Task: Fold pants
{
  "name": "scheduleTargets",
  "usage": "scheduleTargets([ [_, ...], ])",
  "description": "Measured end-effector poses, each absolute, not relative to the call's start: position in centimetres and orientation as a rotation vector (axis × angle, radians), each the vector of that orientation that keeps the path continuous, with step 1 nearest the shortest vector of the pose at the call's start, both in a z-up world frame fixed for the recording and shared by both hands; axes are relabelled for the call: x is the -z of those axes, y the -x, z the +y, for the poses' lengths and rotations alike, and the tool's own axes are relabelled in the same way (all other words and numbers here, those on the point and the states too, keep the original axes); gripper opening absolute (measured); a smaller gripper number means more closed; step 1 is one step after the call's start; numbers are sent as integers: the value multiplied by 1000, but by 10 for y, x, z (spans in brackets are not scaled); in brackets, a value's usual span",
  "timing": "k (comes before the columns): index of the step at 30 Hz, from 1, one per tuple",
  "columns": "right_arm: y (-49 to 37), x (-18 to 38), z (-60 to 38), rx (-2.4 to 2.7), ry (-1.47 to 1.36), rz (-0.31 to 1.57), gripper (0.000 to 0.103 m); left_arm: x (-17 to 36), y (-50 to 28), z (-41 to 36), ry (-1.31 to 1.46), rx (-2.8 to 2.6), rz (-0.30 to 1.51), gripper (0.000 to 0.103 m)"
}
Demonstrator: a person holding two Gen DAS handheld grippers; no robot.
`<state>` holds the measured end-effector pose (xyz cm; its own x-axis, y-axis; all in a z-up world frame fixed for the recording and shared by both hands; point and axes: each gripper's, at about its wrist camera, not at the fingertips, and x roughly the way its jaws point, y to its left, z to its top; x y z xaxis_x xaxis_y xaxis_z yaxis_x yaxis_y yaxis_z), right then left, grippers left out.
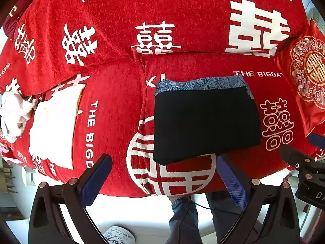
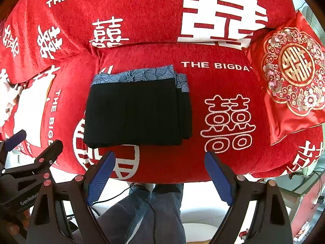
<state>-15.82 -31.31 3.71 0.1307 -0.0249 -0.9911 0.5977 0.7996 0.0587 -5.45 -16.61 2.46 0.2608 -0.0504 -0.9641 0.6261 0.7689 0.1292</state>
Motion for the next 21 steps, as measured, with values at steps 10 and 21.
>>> scheduleTargets([
  [10, 157, -40, -308, 482, -503, 1374, 91, -28, 55, -161, -548, 481, 1225, 103],
  [21, 157, -40, -305, 481, -490, 1377, 91, -29, 53, -157, -539, 473, 1225, 103],
])
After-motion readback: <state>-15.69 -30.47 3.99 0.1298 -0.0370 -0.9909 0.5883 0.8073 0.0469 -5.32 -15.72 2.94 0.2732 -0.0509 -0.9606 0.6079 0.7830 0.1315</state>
